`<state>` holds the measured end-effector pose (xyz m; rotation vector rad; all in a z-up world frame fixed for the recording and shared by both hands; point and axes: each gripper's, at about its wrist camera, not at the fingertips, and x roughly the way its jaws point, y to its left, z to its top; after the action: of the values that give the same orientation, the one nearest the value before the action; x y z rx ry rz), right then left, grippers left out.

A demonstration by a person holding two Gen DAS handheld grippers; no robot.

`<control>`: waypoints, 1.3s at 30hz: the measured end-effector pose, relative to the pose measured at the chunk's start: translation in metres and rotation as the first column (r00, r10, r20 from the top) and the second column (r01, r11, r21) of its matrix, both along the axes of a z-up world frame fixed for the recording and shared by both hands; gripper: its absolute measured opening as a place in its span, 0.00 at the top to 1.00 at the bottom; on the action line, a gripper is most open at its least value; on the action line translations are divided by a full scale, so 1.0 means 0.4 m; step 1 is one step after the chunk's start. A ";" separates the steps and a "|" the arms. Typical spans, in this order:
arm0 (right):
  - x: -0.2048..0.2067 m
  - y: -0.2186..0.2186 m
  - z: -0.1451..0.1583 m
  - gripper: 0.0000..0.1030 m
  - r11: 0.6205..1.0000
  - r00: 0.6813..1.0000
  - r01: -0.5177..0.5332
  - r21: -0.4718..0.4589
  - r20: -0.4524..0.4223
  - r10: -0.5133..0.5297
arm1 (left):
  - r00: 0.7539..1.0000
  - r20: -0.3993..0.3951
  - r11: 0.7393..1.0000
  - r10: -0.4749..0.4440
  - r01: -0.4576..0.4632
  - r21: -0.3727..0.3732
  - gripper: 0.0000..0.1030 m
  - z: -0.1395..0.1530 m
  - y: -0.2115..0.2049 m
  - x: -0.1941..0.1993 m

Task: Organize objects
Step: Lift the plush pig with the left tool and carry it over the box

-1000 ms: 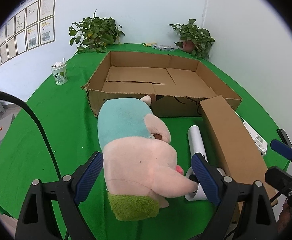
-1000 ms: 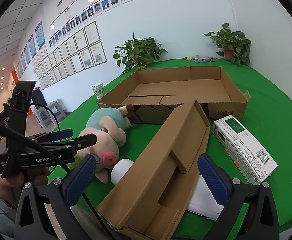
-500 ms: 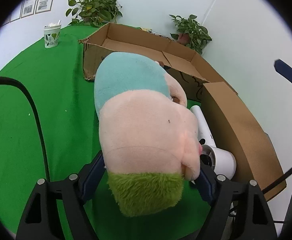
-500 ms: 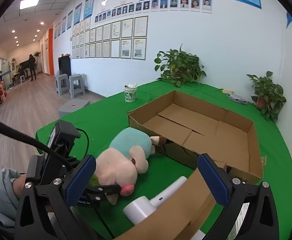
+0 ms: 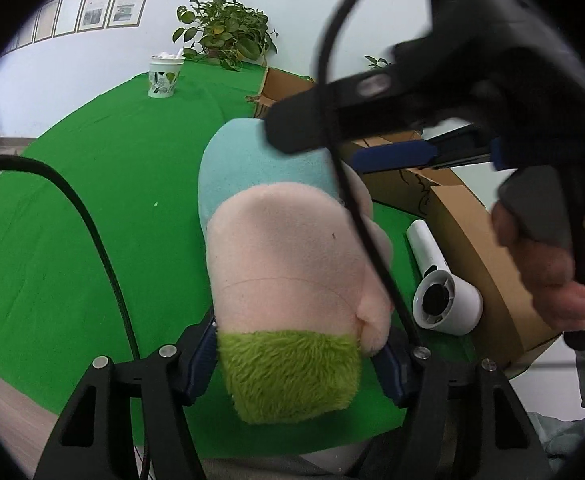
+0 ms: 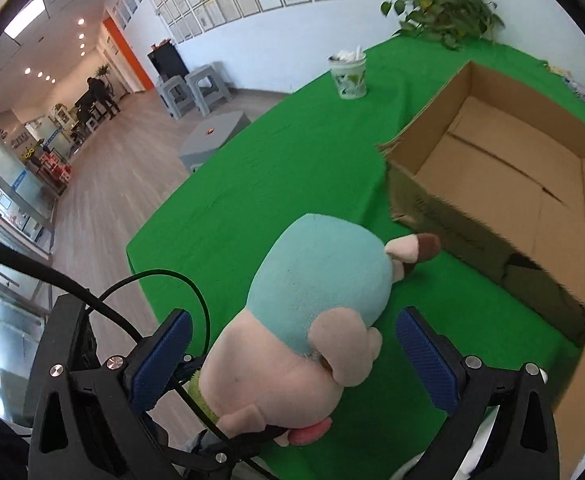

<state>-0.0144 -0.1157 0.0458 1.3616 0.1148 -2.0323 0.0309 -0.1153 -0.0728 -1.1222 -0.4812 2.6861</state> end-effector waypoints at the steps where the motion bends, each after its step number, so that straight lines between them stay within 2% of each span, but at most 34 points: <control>1: 0.002 -0.020 -0.019 0.01 1.000 1.000 -0.002 0.016 0.017 0.002 | 1.000 -0.002 1.000 0.002 -0.002 0.004 0.37 -0.002 -0.001 0.006; 3: 0.006 -0.048 -0.055 0.01 0.999 0.999 -0.005 0.040 0.048 0.003 | 1.000 -0.008 1.000 0.007 -0.007 -0.003 0.37 -0.003 0.003 0.015; 6: 0.025 -0.071 -0.074 0.02 0.996 1.000 0.004 0.091 0.026 -0.006 | 1.000 -0.016 1.000 0.011 -0.011 0.000 0.37 -0.005 0.006 0.017; 8: 0.041 -0.071 -0.075 0.10 0.994 1.000 0.017 0.112 -0.005 -0.017 | 1.000 -0.021 1.000 0.009 -0.009 -0.002 0.37 -0.004 0.009 0.014; 10: 0.055 -0.067 -0.078 0.13 0.994 0.999 0.032 0.108 -0.020 -0.030 | 1.000 -0.026 1.000 -0.015 0.014 -0.016 0.38 -0.002 0.016 0.012; 17: 0.099 -0.054 -0.070 0.26 0.995 0.994 0.056 0.080 -0.103 -0.048 | 0.999 -0.033 0.998 -0.013 0.011 -0.060 0.42 0.011 0.038 0.003; 20: 0.111 -0.021 -0.047 0.32 0.997 0.991 0.064 0.031 -0.121 -0.060 | 0.998 -0.060 0.991 -0.017 0.009 -0.136 0.43 0.037 0.053 0.005; 23: 0.129 0.019 0.020 0.34 0.996 0.974 0.076 -0.055 -0.211 -0.085 | 0.990 -0.132 0.974 -0.050 0.019 -0.224 0.43 0.094 0.090 0.004; 25: 0.142 0.058 0.076 0.34 0.989 0.957 0.094 -0.111 -0.264 -0.120 | 0.978 -0.189 0.954 -0.092 0.032 -0.299 0.43 0.141 0.119 -0.010; 28: 0.143 0.140 0.176 0.34 0.973 0.924 0.129 -0.189 -0.334 -0.188 | 0.950 -0.267 0.927 -0.162 0.054 -0.371 0.43 0.224 0.177 -0.053; 34: 0.137 0.300 0.393 0.34 0.945 0.822 0.207 -0.251 -0.480 -0.308 | 0.876 -0.400 0.905 -0.270 0.088 -0.416 0.43 0.376 0.287 -0.162; 37: 0.095 0.359 0.469 0.34 0.938 0.781 0.226 -0.262 -0.527 -0.335 | 0.849 -0.439 0.901 -0.293 0.092 -0.424 0.43 0.433 0.307 -0.194; 39: 0.069 0.391 0.515 0.34 0.934 0.761 0.239 -0.264 -0.546 -0.349 | 0.841 -0.448 0.903 -0.305 0.106 -0.415 0.43 0.466 0.317 -0.235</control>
<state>0.0134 0.0405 0.2518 0.6205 -0.0184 -2.6101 -0.0630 0.0117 0.1135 -0.4455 0.2468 2.7767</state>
